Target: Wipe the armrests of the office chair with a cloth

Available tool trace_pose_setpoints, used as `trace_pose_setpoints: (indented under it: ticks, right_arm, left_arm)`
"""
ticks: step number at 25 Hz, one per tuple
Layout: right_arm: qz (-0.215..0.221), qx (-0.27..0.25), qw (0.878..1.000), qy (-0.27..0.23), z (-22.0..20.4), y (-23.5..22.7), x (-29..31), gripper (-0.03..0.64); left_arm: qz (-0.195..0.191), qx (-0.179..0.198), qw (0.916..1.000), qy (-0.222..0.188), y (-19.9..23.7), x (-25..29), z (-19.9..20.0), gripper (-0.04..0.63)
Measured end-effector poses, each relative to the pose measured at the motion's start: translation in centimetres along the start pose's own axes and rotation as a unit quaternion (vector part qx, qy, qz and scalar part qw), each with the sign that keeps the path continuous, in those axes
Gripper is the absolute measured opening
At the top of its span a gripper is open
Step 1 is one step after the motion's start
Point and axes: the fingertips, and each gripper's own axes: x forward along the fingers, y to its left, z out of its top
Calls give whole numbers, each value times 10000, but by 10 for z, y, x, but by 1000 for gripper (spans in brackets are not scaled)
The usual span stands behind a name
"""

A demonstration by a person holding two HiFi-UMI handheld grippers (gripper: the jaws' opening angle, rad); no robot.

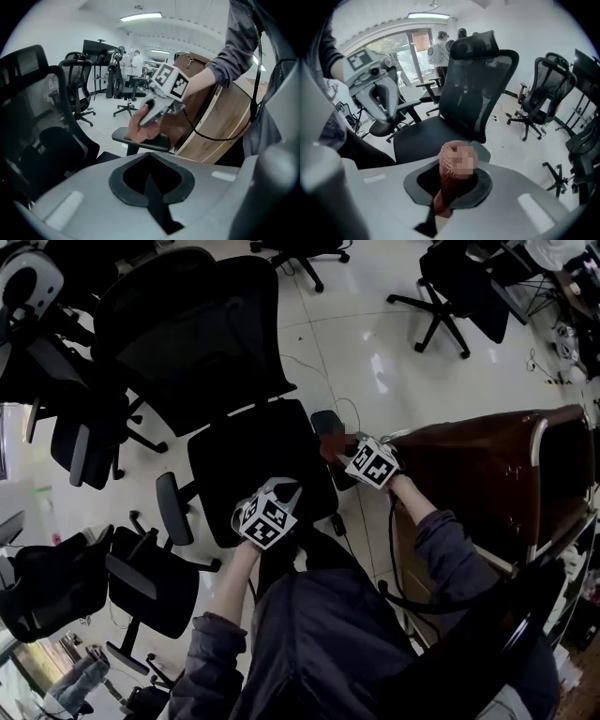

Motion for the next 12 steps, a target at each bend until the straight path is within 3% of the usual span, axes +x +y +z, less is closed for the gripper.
trace_pose_setpoints:
  ticks: [5, 9, 12]
  right_arm:
    - [-320, 66, 9995, -19, 37, -52, 30, 21]
    - [-569, 274, 9980, 53, 41, -78, 48, 21]
    - [-525, 265, 9981, 166, 31, -70, 51, 21]
  left_arm:
    - [68, -114, 9999, -5, 0, -6, -7, 14]
    - [95, -166, 9998, -71, 4, -9, -9, 14]
    - [197, -230, 9979, -568, 7, -27, 16, 14]
